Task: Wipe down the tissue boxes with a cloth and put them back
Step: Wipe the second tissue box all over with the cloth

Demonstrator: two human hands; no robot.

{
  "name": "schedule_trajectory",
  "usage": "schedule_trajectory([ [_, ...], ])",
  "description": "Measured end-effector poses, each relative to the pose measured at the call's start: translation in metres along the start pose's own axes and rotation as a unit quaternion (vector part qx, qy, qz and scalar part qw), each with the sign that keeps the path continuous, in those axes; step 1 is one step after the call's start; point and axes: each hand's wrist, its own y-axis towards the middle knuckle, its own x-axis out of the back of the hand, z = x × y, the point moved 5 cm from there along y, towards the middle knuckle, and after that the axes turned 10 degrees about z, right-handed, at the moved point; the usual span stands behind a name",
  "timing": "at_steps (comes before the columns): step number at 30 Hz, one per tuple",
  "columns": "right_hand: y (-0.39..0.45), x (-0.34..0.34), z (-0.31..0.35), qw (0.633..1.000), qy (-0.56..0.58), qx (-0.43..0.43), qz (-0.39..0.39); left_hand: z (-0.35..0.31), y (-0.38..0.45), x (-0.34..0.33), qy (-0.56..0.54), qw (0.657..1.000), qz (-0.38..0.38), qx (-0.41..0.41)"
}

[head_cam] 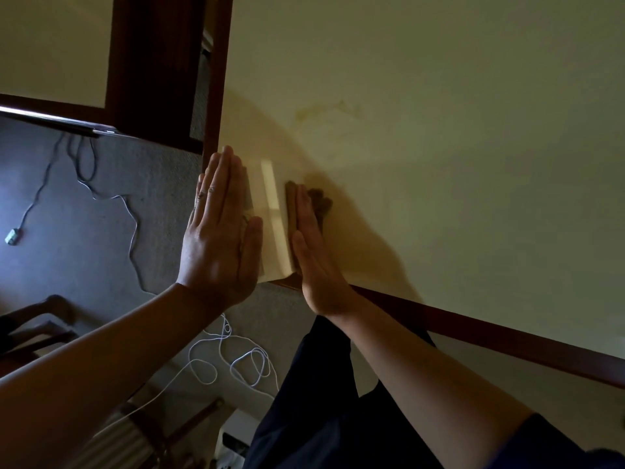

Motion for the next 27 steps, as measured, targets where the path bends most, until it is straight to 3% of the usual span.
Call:
schedule_trajectory([
  [6,-0.019,-0.019,0.035,0.999,-0.013,0.052,0.004,0.001,-0.001,-0.001,-0.005,1.0,-0.007,-0.009],
  [14,0.045,0.002,0.054,0.992,-0.063,0.111,-0.003,0.001,-0.001,0.0,-0.014,1.0,-0.001,-0.009],
  [17,0.052,0.012,0.029,0.994,-0.071,0.079,-0.024,0.001,-0.001,-0.001,-0.008,1.0,0.001,-0.001],
  [22,0.019,0.004,-0.001,1.0,0.009,-0.011,-0.015,-0.001,-0.001,0.0,-0.007,1.0,-0.002,-0.004],
  [27,-0.02,-0.012,0.006,1.0,0.001,0.009,-0.005,-0.001,-0.001,-0.001,0.001,1.0,-0.006,-0.01],
])
